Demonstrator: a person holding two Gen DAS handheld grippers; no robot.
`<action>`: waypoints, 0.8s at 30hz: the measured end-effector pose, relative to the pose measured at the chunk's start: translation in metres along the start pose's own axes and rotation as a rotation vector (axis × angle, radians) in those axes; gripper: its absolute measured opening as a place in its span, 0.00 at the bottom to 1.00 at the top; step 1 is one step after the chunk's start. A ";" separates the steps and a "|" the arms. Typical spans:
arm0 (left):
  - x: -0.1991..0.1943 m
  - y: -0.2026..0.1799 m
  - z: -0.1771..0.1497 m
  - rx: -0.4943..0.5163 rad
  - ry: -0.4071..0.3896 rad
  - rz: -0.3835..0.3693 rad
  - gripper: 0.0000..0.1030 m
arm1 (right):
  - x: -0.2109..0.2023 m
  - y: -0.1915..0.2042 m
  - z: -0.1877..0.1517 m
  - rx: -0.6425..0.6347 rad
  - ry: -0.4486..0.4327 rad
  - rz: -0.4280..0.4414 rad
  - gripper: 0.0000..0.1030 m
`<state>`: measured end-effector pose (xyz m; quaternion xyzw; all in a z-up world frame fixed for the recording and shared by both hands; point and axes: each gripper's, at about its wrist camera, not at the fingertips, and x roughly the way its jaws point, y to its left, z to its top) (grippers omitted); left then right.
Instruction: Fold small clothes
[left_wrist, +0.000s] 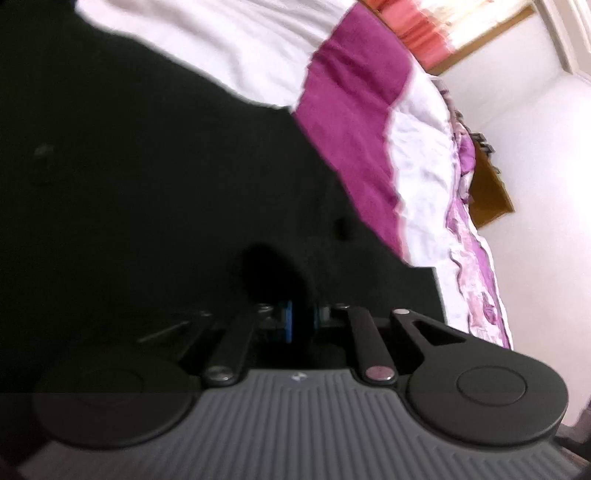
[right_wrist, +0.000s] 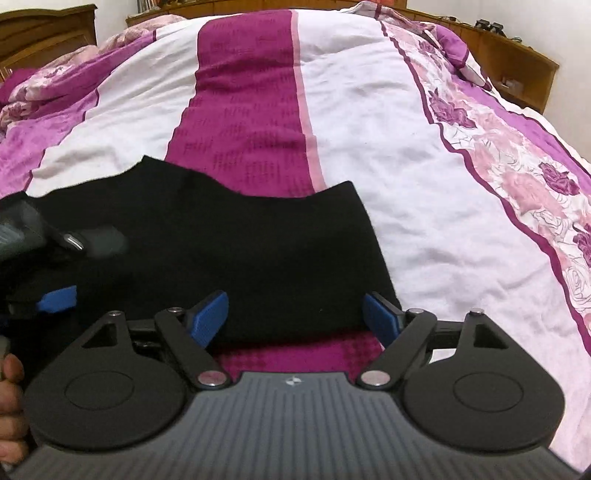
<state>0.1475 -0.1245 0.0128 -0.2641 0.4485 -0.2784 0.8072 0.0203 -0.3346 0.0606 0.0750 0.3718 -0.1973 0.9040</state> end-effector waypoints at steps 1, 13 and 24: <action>-0.002 0.000 -0.002 0.002 -0.023 -0.010 0.10 | -0.001 0.000 0.001 0.000 -0.003 0.004 0.83; -0.059 -0.043 0.021 0.258 -0.242 0.072 0.10 | -0.018 -0.018 0.018 0.161 -0.013 0.053 0.83; -0.146 0.009 0.070 0.345 -0.405 0.248 0.10 | -0.001 0.022 0.008 0.041 0.097 0.217 0.83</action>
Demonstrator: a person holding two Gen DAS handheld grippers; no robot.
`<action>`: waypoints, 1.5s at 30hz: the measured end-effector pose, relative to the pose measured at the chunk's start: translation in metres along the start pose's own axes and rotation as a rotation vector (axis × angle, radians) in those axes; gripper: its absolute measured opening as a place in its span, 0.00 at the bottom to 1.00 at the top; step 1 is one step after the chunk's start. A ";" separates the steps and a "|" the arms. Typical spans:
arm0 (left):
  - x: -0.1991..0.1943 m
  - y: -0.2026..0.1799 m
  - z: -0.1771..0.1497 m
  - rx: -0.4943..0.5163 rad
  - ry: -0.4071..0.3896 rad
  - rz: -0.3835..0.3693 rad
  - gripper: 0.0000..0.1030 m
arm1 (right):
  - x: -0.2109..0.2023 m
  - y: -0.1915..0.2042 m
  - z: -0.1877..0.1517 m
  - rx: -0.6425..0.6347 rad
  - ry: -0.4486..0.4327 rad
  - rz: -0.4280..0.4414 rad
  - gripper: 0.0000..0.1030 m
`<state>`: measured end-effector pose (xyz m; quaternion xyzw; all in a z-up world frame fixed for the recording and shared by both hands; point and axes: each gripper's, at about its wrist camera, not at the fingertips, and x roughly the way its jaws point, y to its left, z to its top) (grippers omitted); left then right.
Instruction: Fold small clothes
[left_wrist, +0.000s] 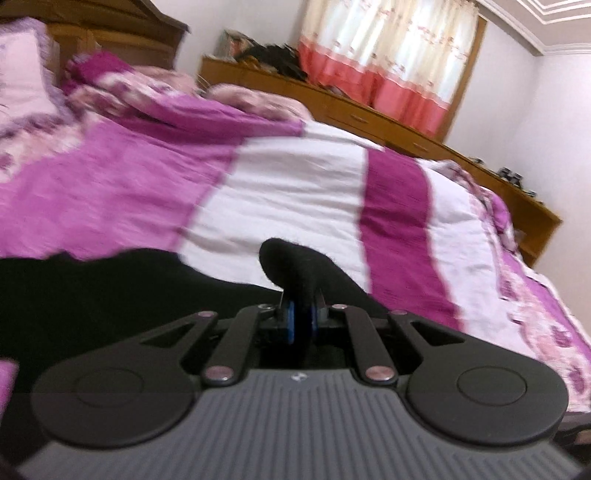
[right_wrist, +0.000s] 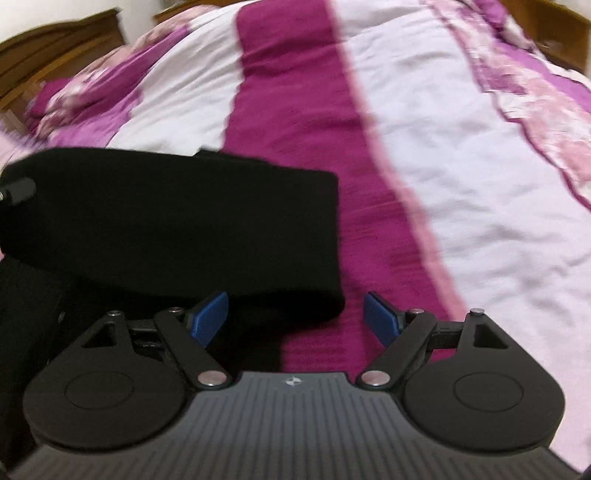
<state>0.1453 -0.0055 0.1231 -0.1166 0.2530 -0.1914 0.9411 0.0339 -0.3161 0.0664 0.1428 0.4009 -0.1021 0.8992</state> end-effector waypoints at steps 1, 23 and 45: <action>-0.005 0.011 0.000 -0.006 -0.010 0.014 0.10 | -0.001 0.002 -0.001 -0.006 -0.002 0.004 0.83; 0.002 0.096 0.017 0.016 0.045 0.061 0.10 | 0.018 0.001 -0.023 -0.029 -0.123 -0.042 0.84; 0.023 0.122 -0.002 0.007 0.176 0.098 0.10 | 0.053 -0.029 0.007 0.301 -0.249 0.172 0.04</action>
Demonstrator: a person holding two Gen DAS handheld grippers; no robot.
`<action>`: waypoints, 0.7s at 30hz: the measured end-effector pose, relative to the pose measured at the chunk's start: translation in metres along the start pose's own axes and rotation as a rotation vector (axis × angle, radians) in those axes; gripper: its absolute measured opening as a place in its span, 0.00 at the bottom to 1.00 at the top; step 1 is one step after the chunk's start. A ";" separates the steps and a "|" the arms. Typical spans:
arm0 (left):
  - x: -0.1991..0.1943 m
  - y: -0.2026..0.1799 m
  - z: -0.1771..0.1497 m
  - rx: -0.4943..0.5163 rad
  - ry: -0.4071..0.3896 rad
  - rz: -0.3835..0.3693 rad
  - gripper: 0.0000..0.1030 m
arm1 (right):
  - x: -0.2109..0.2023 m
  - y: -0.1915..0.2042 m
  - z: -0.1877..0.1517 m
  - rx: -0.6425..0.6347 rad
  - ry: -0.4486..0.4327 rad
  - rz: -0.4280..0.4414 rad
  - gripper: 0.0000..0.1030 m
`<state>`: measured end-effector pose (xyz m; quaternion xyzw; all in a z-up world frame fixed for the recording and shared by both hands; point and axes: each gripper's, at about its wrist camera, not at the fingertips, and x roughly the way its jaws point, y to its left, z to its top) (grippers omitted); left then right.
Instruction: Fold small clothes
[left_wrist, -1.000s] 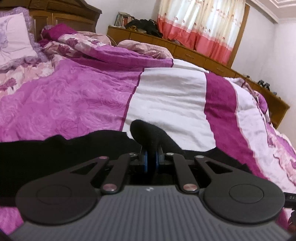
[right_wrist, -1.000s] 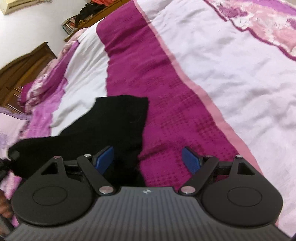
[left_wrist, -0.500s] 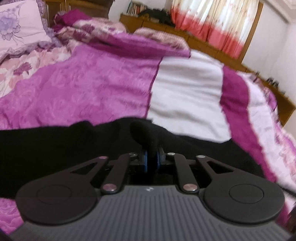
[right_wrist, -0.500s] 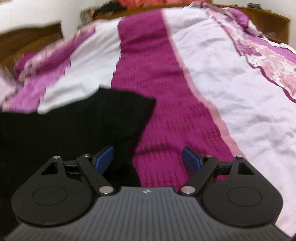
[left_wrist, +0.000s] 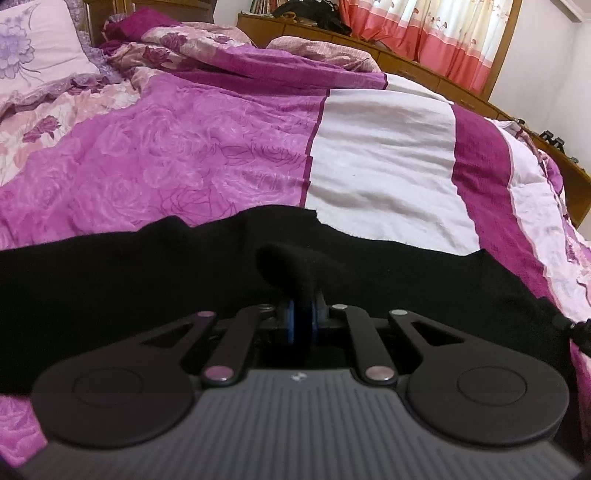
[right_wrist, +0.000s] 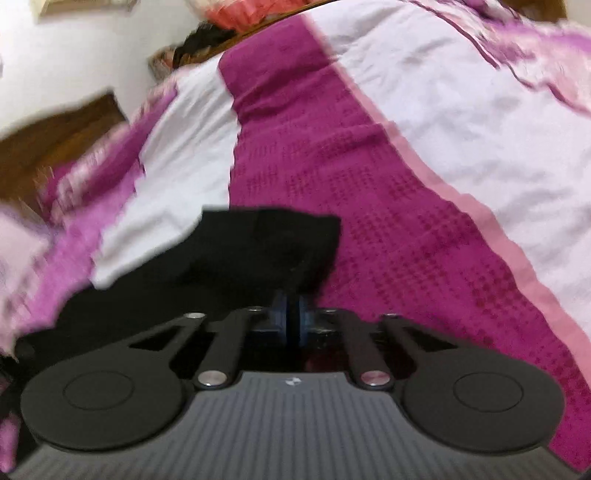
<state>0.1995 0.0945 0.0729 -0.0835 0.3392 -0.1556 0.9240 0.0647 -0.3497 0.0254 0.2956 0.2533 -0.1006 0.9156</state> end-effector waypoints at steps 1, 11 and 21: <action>-0.001 0.000 0.000 -0.006 -0.003 0.002 0.10 | -0.005 0.002 0.005 -0.016 -0.037 -0.012 0.04; 0.018 0.010 -0.012 0.021 0.062 0.091 0.11 | -0.002 -0.017 0.011 0.005 -0.035 -0.198 0.00; 0.010 0.010 -0.009 -0.003 0.047 0.042 0.11 | 0.010 0.018 -0.004 -0.124 0.124 0.015 0.02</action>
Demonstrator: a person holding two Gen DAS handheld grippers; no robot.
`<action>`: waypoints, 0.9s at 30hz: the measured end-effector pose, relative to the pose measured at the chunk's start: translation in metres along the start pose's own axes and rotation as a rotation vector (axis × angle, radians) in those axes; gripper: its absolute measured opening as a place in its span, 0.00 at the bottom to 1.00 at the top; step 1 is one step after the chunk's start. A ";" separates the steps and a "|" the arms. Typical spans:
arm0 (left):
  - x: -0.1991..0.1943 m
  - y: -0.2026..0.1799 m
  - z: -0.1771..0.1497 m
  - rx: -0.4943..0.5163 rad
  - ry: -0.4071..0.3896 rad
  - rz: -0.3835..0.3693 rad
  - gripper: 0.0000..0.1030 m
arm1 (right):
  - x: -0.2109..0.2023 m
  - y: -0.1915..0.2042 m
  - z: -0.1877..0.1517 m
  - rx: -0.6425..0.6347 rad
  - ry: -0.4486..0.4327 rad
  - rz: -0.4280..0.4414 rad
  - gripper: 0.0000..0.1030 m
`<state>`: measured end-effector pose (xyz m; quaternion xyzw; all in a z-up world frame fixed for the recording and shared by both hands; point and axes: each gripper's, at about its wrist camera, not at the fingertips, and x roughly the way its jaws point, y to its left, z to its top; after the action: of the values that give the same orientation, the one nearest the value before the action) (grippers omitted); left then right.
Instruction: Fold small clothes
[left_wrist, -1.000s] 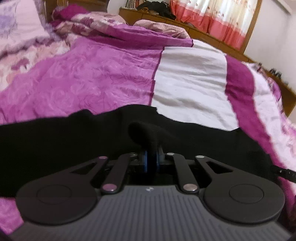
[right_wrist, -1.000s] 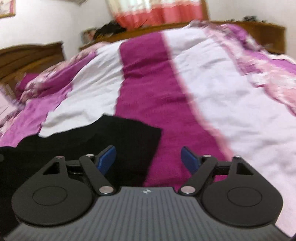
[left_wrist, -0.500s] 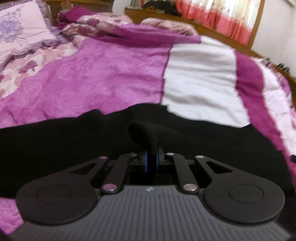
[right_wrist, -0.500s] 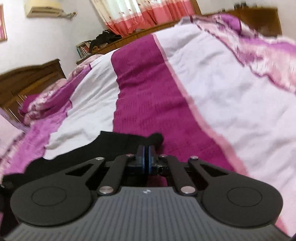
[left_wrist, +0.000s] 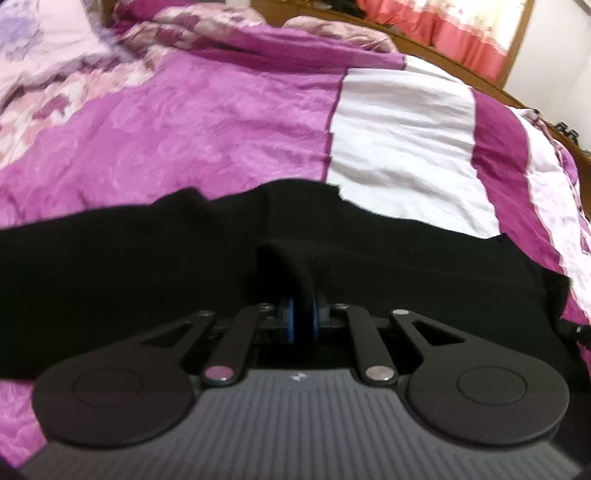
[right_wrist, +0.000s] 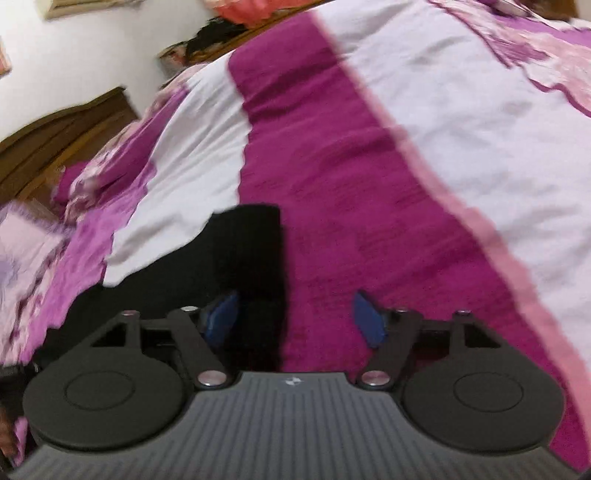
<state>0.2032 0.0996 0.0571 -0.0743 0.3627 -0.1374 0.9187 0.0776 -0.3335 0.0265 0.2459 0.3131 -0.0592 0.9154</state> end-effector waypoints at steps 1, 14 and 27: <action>-0.002 -0.001 0.000 -0.002 -0.013 -0.007 0.10 | -0.002 0.001 0.002 0.006 0.001 -0.006 0.02; -0.006 -0.001 0.000 -0.005 -0.026 0.013 0.11 | -0.015 -0.024 0.024 0.059 -0.023 -0.099 0.06; -0.016 0.006 -0.003 -0.041 -0.048 -0.019 0.11 | -0.025 -0.001 0.017 0.004 -0.036 -0.009 0.72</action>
<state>0.1916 0.1099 0.0641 -0.0998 0.3425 -0.1369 0.9241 0.0665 -0.3442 0.0532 0.2453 0.2978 -0.0683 0.9200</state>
